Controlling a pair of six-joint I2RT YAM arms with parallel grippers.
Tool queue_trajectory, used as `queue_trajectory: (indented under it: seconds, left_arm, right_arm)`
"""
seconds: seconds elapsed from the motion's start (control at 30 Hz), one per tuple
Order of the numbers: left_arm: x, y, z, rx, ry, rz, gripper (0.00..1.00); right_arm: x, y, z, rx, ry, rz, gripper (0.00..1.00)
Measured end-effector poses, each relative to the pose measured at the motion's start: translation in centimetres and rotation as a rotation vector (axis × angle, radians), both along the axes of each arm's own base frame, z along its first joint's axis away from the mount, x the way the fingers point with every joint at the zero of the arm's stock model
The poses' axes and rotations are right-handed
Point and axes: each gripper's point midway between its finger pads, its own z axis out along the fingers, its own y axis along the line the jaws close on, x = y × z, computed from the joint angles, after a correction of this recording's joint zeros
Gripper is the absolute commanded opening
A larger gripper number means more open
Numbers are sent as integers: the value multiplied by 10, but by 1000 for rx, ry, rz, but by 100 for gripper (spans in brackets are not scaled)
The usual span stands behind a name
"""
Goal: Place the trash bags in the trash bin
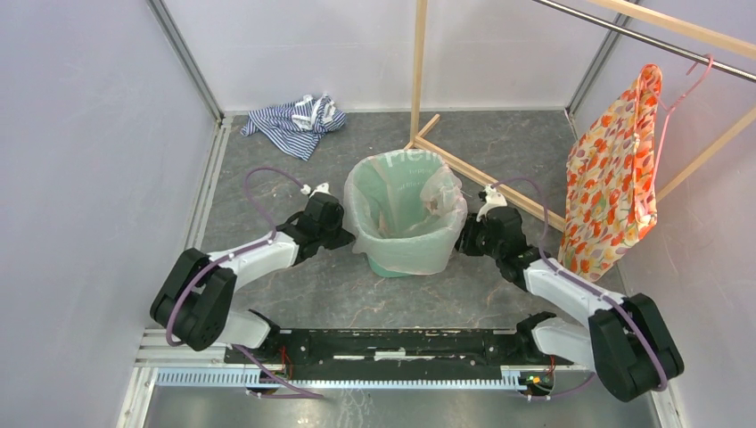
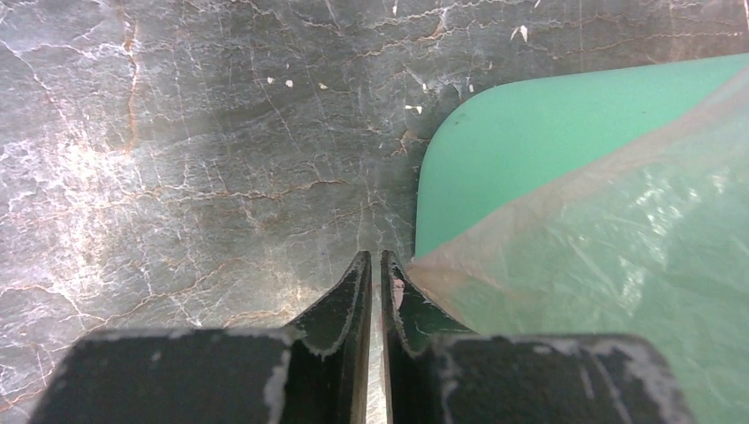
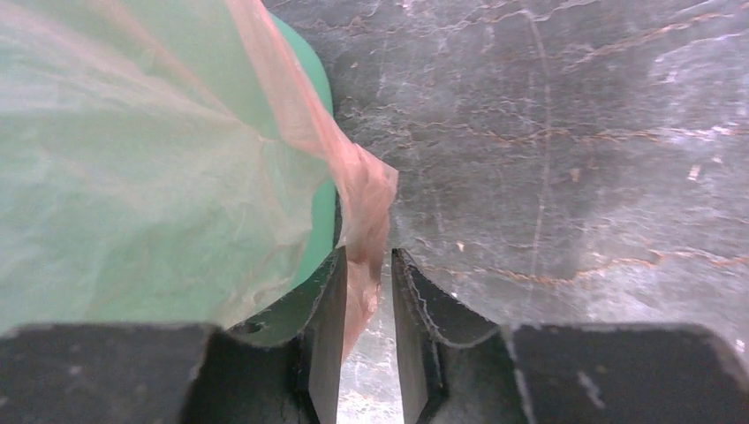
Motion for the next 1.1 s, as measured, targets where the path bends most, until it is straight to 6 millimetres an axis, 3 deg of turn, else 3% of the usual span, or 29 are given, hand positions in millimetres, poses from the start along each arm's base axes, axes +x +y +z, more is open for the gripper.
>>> queue_trajectory:
  seconds: [0.17, 0.53, 0.8, 1.1]
  left_arm:
    - [-2, 1, 8, -7, -13, 0, 18]
    - [-6, 12, 20, 15, -32, 28, 26]
    - [-10, 18, 28, 22, -43, 39, 40]
    - [-12, 18, 35, 9, -57, 37, 47]
  right_arm:
    - [-4, -13, 7, -46, -18, -34, 38]
    - [-9, -33, 15, -139, -13, -78, 61]
    - [-8, -39, 33, -164, -42, -90, 63]
    - [-7, -47, 45, -198, -69, -107, 61]
